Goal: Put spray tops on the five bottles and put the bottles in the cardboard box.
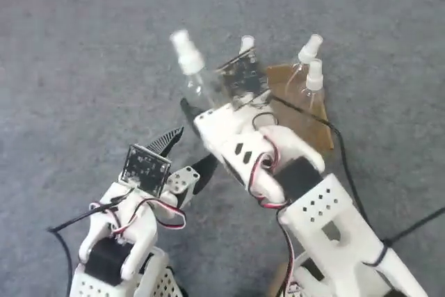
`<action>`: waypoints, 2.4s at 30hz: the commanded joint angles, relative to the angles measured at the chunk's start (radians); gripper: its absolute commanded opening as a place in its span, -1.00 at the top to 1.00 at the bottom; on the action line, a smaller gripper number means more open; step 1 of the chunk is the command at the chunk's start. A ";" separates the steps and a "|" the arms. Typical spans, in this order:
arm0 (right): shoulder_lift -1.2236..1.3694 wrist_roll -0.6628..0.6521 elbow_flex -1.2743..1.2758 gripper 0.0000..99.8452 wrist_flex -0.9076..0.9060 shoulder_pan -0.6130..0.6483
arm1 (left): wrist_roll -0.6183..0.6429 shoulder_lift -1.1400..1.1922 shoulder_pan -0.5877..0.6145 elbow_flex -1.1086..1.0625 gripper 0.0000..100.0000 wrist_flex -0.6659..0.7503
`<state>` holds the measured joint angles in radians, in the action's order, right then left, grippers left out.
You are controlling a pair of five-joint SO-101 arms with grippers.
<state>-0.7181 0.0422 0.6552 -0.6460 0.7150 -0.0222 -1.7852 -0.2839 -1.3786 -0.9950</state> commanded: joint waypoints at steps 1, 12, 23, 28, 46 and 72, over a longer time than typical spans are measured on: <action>-0.008 0.008 -0.081 0.99 -0.042 0.018 | 0.014 -0.012 0.000 0.001 0.48 0.044; -0.128 0.006 -0.080 0.99 -0.162 0.010 | 0.012 -0.012 0.000 -0.004 0.48 0.044; -0.159 -0.058 -0.080 0.99 -0.216 -0.008 | 0.012 -0.011 -0.002 -0.004 0.48 0.040; -0.160 -0.064 -0.081 0.99 -0.240 -0.193 | 0.012 -0.014 0.000 -0.005 0.48 0.038; -0.337 -0.044 0.413 0.99 0.110 -0.437 | 0.014 -0.015 0.123 -0.062 0.98 0.132; -0.111 -0.028 0.652 0.99 0.526 -0.437 | 0.014 -0.015 0.126 -0.071 0.98 0.140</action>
<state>-0.8669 0.0038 1.3088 -0.1718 0.2885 -0.0192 -1.7852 -0.1642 -1.4553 -0.8769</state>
